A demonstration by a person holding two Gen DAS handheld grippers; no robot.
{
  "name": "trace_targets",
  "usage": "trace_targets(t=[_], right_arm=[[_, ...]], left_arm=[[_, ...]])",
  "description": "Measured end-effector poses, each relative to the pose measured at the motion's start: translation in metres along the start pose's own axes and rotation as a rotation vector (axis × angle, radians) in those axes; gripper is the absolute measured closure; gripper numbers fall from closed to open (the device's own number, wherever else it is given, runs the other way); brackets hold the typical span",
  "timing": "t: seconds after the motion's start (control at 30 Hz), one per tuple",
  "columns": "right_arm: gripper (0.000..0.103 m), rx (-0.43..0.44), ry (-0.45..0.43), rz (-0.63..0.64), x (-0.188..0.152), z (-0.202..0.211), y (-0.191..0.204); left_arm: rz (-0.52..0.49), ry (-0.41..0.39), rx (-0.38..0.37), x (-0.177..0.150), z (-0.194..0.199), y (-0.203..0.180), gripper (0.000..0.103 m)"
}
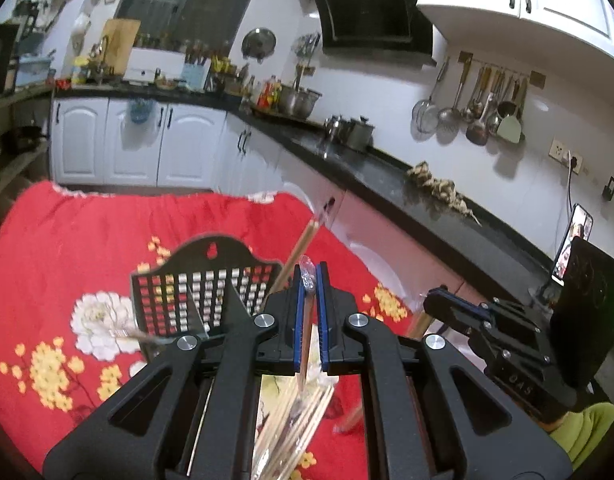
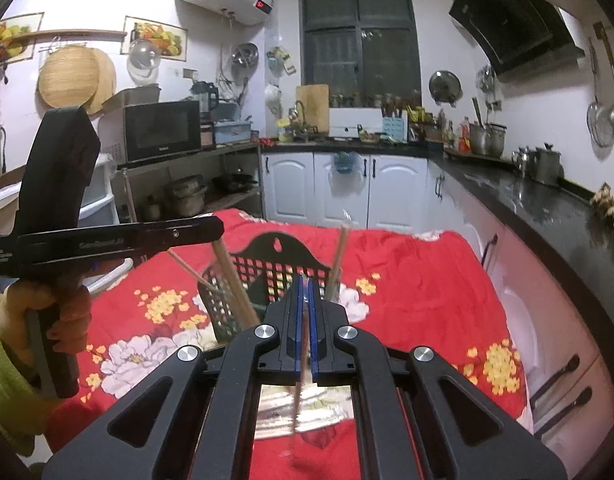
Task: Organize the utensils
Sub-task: 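Lift the chopstick with the right gripper and carry it above the caddy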
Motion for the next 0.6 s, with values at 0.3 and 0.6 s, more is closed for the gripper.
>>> trace_targets(t=[0.3, 0.6], right_arm=[[0.100, 0.011, -0.088, 0.016, 0.043, 0.008, 0.006], [0.100, 0.052, -0.156, 0.012, 0.081, 0.011, 0.013]], left_arm=[[-0.025, -0.085, 0.019, 0.036, 0.019, -0.001, 0.100], [-0.045, -0.155, 0.053, 0.066, 0.035, 0.003, 0.100]])
Point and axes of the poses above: each gripper's, at about its wrist camera, not at the fingertips, and z roughly against the way its jaws point, y to its left, x to its top, the point moved 9 cm from there along -z, roughly the way its jaws point, and after that the axes turned 1 degree about x, right-handed, at the moved point
